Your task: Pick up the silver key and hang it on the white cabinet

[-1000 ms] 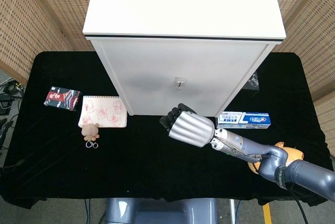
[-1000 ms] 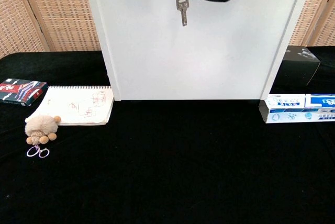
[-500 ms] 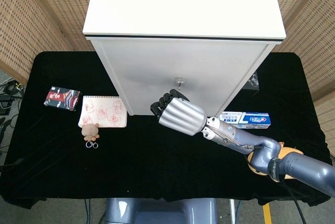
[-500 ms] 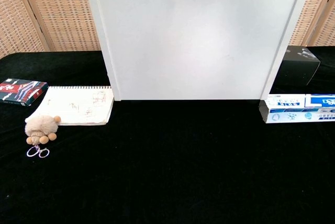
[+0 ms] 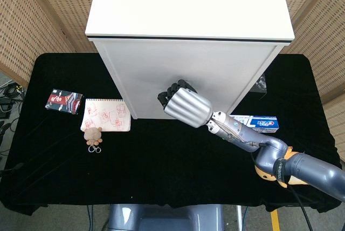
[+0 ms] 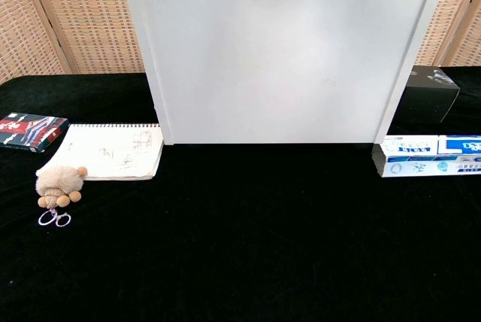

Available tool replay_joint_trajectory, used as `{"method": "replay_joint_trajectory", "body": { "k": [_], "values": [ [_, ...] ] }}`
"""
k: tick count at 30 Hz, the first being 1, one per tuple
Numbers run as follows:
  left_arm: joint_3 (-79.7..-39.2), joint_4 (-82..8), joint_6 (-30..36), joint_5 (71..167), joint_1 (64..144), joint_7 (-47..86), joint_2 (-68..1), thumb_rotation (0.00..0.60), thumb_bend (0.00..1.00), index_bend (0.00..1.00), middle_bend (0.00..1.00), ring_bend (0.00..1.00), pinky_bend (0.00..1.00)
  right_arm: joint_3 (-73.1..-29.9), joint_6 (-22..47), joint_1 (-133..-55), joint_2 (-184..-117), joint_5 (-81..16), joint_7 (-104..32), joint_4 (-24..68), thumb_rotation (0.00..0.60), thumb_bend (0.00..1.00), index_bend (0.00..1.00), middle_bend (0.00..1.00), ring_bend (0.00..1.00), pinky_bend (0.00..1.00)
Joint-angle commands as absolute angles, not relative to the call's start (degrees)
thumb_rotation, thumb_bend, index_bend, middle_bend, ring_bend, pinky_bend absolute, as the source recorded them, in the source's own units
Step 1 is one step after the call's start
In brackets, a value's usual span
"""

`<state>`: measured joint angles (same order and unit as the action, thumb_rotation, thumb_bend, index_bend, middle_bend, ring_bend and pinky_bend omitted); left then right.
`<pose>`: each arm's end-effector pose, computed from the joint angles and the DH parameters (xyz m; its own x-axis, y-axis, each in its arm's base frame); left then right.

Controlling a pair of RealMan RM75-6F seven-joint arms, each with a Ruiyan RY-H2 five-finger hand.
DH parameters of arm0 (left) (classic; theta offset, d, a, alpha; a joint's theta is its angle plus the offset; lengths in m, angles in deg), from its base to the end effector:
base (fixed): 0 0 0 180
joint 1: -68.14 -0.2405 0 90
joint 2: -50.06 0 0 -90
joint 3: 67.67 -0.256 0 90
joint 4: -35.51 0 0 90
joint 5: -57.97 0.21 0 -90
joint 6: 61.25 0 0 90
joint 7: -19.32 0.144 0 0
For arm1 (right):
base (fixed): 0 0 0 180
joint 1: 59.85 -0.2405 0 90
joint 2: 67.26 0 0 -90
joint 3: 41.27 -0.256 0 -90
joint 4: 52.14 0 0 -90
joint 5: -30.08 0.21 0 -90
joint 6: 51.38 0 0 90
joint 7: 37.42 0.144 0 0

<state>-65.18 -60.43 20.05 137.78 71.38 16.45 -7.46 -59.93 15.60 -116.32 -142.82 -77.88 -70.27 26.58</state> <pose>-0.3296 0.1690 0.1872 0.3808 0.0760 0.9215 0.9131 0.1260 -0.3877 -0.0016 -0.3745 0.0994 0.4390 0.7827 0.4412 -0.0347 -0.4760 0.8788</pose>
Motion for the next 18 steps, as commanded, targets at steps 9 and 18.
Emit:
{"method": "replay_joint_trajectory", "body": {
  "k": [9,18],
  "values": [
    [-65.1,-60.3,19.9,137.5,71.4,16.3,-7.4,0.600,0.00,0.00,0.00,0.00,0.00,-59.3,16.2,-116.2,-142.9,-76.3,-70.9,25.7,0.600,0.56,0.75,0.89,0.88,1.00],
    [-65.2,-60.4,19.7,137.5,71.5,17.0,-7.6,0.600,0.00,0.00,0.00,0.00,0.00,-58.0,18.2,-115.7,-142.0,-77.2,-70.1,25.7,0.600,0.56,0.75,0.89,0.88,1.00]
  ]
}}
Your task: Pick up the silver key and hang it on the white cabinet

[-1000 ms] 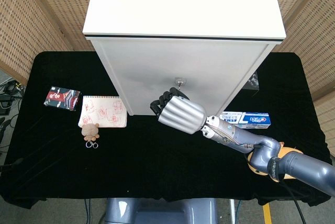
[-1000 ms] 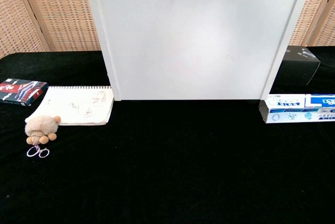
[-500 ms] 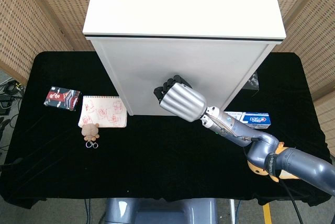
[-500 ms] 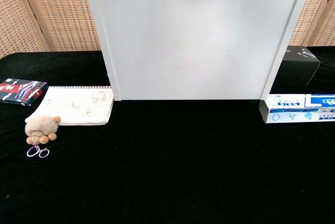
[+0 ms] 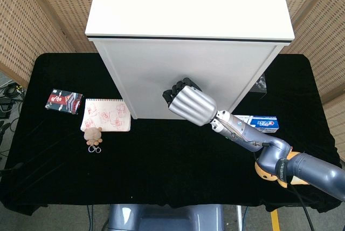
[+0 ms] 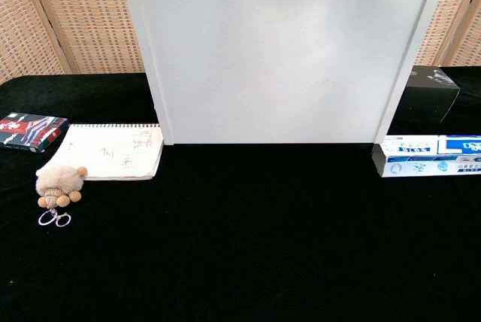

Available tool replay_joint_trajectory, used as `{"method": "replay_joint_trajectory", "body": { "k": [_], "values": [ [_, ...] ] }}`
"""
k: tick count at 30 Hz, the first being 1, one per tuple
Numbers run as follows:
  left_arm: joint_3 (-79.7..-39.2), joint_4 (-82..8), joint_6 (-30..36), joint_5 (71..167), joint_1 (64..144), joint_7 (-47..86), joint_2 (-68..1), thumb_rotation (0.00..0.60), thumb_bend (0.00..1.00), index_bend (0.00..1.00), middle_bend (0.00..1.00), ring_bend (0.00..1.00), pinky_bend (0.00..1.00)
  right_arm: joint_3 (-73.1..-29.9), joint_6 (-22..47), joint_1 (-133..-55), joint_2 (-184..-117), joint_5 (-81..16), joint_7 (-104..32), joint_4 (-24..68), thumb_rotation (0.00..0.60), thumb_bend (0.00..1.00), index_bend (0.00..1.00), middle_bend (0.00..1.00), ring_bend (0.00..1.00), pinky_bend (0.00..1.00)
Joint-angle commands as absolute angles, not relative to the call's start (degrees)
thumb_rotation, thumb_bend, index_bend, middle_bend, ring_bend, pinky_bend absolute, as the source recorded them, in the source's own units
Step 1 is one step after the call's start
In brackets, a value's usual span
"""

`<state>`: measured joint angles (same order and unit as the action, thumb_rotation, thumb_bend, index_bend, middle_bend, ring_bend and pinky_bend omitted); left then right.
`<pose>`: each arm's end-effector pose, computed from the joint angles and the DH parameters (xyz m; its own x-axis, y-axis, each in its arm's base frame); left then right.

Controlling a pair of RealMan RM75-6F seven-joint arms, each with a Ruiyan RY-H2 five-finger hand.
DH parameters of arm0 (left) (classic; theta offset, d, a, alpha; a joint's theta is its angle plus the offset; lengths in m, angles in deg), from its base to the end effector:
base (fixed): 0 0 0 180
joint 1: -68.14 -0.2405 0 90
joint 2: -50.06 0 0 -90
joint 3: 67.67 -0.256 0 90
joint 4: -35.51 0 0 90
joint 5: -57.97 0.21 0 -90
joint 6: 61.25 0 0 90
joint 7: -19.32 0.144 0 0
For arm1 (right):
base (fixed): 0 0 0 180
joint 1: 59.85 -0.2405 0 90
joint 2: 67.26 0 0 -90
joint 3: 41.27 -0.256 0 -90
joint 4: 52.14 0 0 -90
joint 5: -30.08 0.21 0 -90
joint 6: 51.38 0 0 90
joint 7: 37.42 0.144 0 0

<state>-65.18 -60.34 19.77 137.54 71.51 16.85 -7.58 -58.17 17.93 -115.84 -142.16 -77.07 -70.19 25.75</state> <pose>-0.3303 0.1696 0.1863 0.3856 0.0806 0.9192 0.9105 0.1278 -0.3932 -0.0125 -0.3757 0.1041 0.4471 0.7838 0.4311 -0.0435 -0.4624 0.8856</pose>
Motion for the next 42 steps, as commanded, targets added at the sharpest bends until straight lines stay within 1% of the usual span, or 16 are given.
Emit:
{"method": "replay_joint_trajectory", "body": {
  "k": [1,13,34,38,42],
  "values": [
    [-65.2,-60.4,19.7,137.5,71.5,17.1,-7.7,0.600,0.00,0.00,0.00,0.00,0.00,-57.9,18.5,-115.6,-141.8,-77.1,-70.0,25.6,0.600,0.56,0.75,0.89,0.88,1.00],
    [-65.3,-60.7,19.8,137.6,71.6,17.9,-7.8,0.600,0.00,0.00,0.00,0.00,0.00,-56.2,20.2,-114.7,-140.4,-77.8,-69.0,24.9,0.600,0.56,0.75,0.89,0.88,1.00],
    [-65.4,-60.9,20.1,137.8,71.5,18.2,-7.9,0.600,0.00,0.00,0.00,0.00,0.00,-54.9,21.3,-114.0,-139.1,-77.8,-68.8,24.5,0.600,0.56,0.75,0.89,0.88,1.00],
    [-65.4,-60.9,20.1,137.8,71.5,18.2,-7.9,0.600,0.00,0.00,0.00,0.00,0.00,-54.7,21.4,-113.9,-138.9,-77.7,-69.1,24.6,0.600,0.53,0.68,0.89,0.88,1.00],
    [-65.4,-60.9,20.0,137.8,71.5,18.3,-7.9,0.600,0.00,0.00,0.00,0.00,0.00,-54.6,21.4,-113.7,-138.5,-77.6,-69.1,25.0,0.600,0.48,0.64,0.89,0.87,1.00]
  ]
}}
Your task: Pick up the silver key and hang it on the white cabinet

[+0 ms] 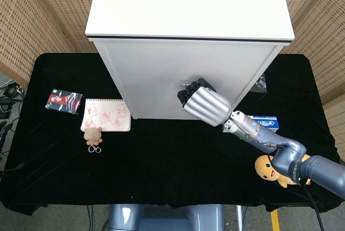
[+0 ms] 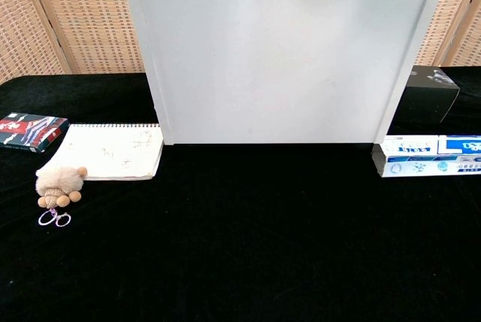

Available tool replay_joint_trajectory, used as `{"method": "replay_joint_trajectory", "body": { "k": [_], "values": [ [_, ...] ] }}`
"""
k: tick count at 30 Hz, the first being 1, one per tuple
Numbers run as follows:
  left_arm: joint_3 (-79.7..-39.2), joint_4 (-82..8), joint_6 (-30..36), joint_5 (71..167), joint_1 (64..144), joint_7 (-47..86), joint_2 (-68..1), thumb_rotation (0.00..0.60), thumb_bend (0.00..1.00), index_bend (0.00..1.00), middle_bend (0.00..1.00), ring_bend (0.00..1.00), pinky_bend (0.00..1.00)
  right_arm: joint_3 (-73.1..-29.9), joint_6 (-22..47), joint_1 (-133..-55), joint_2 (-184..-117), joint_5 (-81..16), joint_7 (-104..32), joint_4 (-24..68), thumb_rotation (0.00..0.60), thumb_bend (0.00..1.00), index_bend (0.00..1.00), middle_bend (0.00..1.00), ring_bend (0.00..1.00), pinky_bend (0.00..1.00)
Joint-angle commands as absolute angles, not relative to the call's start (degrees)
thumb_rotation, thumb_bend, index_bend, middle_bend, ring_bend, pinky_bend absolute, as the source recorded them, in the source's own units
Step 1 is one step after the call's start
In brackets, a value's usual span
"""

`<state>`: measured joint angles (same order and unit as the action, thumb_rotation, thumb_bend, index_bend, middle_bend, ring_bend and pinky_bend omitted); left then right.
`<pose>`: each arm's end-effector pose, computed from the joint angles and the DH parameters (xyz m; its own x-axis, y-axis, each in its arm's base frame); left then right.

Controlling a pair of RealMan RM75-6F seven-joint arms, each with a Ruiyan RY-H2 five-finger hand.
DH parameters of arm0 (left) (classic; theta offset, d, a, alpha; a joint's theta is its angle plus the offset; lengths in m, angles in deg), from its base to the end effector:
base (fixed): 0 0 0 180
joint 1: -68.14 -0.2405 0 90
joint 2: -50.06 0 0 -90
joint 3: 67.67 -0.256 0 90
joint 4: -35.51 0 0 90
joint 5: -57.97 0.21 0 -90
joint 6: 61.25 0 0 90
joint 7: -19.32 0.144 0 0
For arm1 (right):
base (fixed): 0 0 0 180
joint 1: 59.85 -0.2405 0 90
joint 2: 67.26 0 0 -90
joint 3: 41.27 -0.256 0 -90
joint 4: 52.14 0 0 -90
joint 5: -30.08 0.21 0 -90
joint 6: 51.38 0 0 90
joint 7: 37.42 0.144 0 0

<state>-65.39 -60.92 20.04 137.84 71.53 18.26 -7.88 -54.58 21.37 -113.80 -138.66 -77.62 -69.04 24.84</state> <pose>-0.3273 0.1689 0.1831 0.3954 0.0836 0.9147 0.9073 0.1199 -0.4031 -0.0422 -0.3746 0.1201 0.4804 0.7850 0.3912 -0.0167 -0.4378 0.8989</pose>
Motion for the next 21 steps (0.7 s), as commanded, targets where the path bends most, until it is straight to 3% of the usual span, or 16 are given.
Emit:
{"method": "replay_joint_trajectory", "body": {
  "k": [1,14,21],
  "values": [
    [-65.4,-60.9,20.0,137.9,71.5,18.3,-7.9,0.600,0.00,0.00,0.00,0.00,0.00,-54.6,21.5,-113.7,-138.5,-77.5,-69.1,25.0,0.600,0.47,0.63,0.89,0.87,1.00],
    [-65.5,-61.0,20.1,138.0,71.5,18.0,-7.8,0.600,0.00,0.00,0.00,0.00,0.00,-54.7,22.9,-113.4,-137.3,-77.9,-69.7,26.7,0.600,0.46,0.64,0.89,0.87,1.00],
    [-65.6,-60.9,20.7,138.6,71.2,17.1,-7.4,0.600,0.00,0.00,0.00,0.00,0.00,-53.2,28.0,-110.0,-133.2,-80.4,-68.7,29.4,0.600,0.46,0.65,0.89,0.87,1.00]
  ]
}}
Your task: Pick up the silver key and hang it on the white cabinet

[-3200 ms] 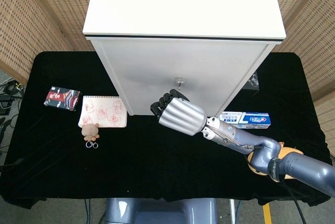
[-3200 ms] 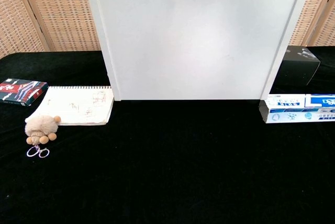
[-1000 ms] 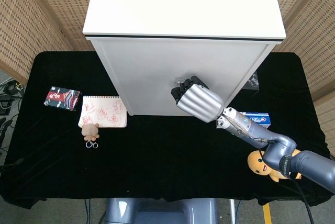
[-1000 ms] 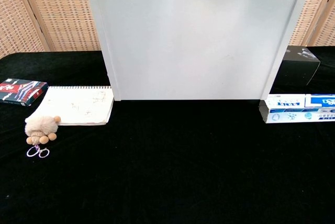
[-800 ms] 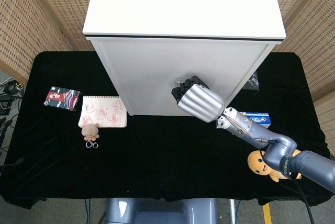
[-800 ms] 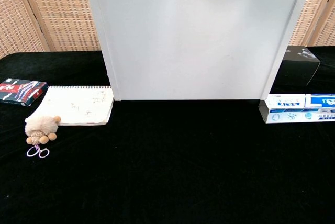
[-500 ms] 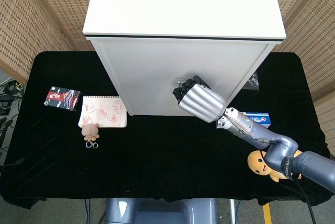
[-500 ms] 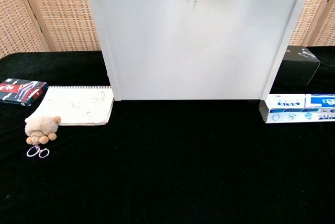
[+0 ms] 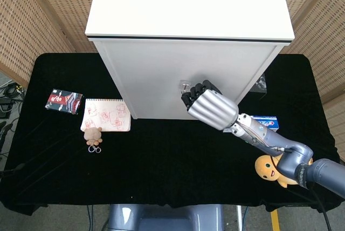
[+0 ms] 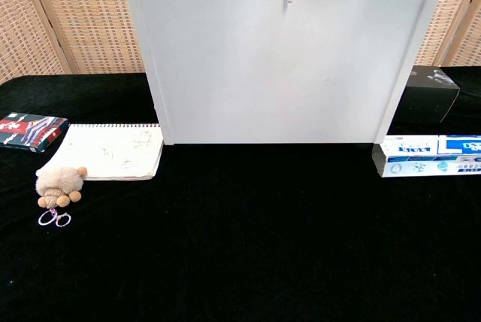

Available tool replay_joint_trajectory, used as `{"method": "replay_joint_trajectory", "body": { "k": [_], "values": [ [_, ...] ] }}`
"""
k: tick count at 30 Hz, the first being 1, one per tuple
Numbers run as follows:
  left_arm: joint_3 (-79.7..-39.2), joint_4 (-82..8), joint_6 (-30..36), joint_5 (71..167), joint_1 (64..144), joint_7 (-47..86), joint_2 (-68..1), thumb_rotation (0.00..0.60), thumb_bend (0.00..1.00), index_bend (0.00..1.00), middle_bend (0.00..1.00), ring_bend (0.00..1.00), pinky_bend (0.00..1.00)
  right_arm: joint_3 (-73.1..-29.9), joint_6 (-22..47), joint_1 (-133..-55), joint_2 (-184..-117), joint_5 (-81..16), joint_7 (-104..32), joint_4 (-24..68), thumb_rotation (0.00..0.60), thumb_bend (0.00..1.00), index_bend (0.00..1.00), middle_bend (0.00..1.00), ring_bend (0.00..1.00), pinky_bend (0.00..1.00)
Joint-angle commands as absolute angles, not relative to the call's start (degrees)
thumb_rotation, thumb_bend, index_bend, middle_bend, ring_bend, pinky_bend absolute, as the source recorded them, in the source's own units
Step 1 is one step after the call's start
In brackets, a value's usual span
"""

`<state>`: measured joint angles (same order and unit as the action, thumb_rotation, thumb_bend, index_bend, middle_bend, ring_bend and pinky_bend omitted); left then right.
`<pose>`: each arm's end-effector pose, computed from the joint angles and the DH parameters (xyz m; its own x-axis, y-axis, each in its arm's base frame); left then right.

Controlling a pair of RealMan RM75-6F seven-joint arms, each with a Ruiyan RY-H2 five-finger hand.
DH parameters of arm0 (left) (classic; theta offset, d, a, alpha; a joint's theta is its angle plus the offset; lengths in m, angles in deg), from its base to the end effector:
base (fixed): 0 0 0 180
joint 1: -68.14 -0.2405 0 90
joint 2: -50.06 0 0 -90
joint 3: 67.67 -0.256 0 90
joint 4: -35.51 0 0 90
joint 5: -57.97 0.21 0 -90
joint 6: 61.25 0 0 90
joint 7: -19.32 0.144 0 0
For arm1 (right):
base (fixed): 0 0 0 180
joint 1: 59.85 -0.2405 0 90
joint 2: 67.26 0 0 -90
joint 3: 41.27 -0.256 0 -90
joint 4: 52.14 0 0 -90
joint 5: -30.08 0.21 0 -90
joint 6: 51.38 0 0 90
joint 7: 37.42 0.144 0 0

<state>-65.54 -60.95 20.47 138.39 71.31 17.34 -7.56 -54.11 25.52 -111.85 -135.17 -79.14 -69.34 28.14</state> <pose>-0.3267 0.1674 0.1850 0.3874 0.0785 0.9186 0.9117 0.1155 -0.3944 -0.0474 -0.3595 0.1392 0.4386 0.8092 0.3909 -0.0248 -0.4239 0.9054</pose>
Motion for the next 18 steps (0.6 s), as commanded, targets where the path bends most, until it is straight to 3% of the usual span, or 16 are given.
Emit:
{"method": "replay_joint_trajectory", "body": {
  "k": [1,9,12,15,18],
  "values": [
    [-65.7,-60.9,20.8,138.8,71.1,16.8,-7.4,0.600,0.00,0.00,0.00,0.00,0.00,-52.7,29.4,-108.9,-132.3,-80.9,-68.3,29.8,0.600,0.46,0.65,0.88,0.87,1.00],
    [-66.2,-61.2,22.4,140.9,70.5,15.8,-6.9,0.600,0.00,0.00,0.00,0.00,0.00,-48.3,40.4,-98.9,-127.4,-82.5,-64.7,28.1,0.600,0.46,0.61,0.80,0.79,0.96],
    [-66.4,-61.5,23.4,141.9,70.1,15.7,-6.8,0.600,0.00,0.00,0.00,0.00,0.00,-46.8,45.5,-92.9,-126.6,-79.5,-62.4,27.4,0.600,0.42,0.47,0.64,0.67,0.82],
    [-66.6,-61.6,24.5,142.7,69.7,15.9,-6.9,0.600,0.00,0.00,0.00,0.00,0.00,-45.4,48.1,-86.2,-126.6,-73.7,-61.7,30.3,0.600,0.30,0.35,0.46,0.50,0.65],
    [-66.7,-61.3,25.4,143.6,69.4,16.4,-7.3,0.600,0.00,0.00,0.00,0.00,0.00,-43.7,49.5,-81.0,-127.0,-69.5,-60.9,34.4,0.600,0.08,0.27,0.29,0.30,0.48]
  ]
}}
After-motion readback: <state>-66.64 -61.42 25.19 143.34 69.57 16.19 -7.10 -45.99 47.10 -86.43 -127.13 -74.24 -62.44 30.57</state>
